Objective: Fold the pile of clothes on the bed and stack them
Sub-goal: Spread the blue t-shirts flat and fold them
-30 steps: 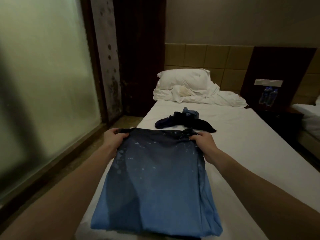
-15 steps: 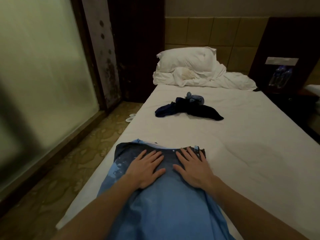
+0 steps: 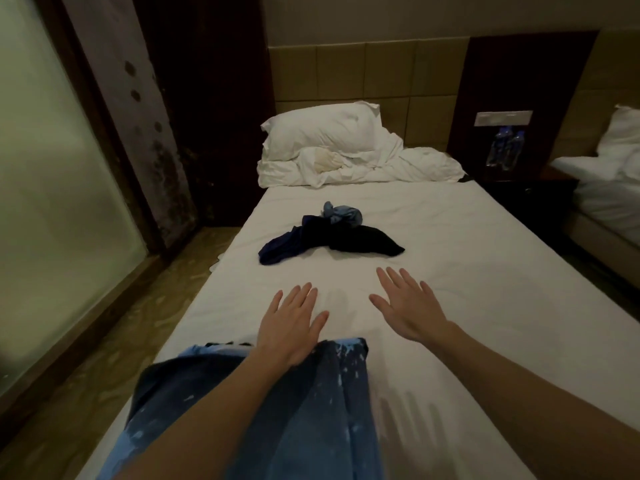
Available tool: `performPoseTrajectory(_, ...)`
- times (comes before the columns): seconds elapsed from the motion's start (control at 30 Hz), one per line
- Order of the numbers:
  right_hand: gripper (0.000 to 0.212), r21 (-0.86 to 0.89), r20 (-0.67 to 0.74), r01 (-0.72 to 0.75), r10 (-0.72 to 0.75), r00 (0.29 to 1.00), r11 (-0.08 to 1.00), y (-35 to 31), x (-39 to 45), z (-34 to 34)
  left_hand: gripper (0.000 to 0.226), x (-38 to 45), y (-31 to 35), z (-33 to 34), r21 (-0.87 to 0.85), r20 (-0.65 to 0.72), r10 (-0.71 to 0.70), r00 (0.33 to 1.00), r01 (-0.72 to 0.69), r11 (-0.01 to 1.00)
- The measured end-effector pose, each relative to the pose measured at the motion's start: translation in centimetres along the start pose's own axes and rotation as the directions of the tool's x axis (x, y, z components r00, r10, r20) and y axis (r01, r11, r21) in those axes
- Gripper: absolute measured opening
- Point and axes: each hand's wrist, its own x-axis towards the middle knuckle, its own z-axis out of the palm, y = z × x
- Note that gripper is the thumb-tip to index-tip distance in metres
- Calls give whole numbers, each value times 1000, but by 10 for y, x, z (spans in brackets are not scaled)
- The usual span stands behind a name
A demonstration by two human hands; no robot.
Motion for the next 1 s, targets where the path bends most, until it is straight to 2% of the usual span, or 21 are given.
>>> performPoseTrajectory(0.27,66,-17,-32,19,-19,999,1000,53,141,10,63,141,18,42,-114,-24,-87,996,83,990)
performPoseTrajectory(0.4,61,-38,-90,90,-93,992,995,59,232,28,63,214,3,76,-132,-50,-123,991,116,984)
performPoseTrajectory(0.5,62,16,-78,141,-140,987,990,53,306,48,62,267,-20,100,-116,-100,-138,985,126,985)
performPoseTrajectory(0.63,75,69,-151,208,-196,969,976,41,406,84,61,327,-55,128,-115,-166,-171,971,153,981)
performPoseTrajectory(0.73,85,53,-167,170,-159,973,984,39,459,101,60,350,-72,152,-117,-185,-186,965,166,979)
performPoseTrajectory(0.77,78,23,-183,142,-136,974,990,41,471,103,60,353,-76,158,-125,-189,-187,964,165,978)
performPoseTrajectory(0.87,30,-85,-271,71,-92,958,994,51,483,106,59,352,-83,169,-153,-190,-187,964,159,975)
performPoseTrajectory(0.9,21,-103,-299,68,-96,949,992,55,480,105,59,350,-84,171,-162,-184,-187,965,158,974)
performPoseTrajectory(1.0,18,12,-381,110,-97,920,994,58,451,92,58,340,-77,163,-186,-180,-196,964,162,969)
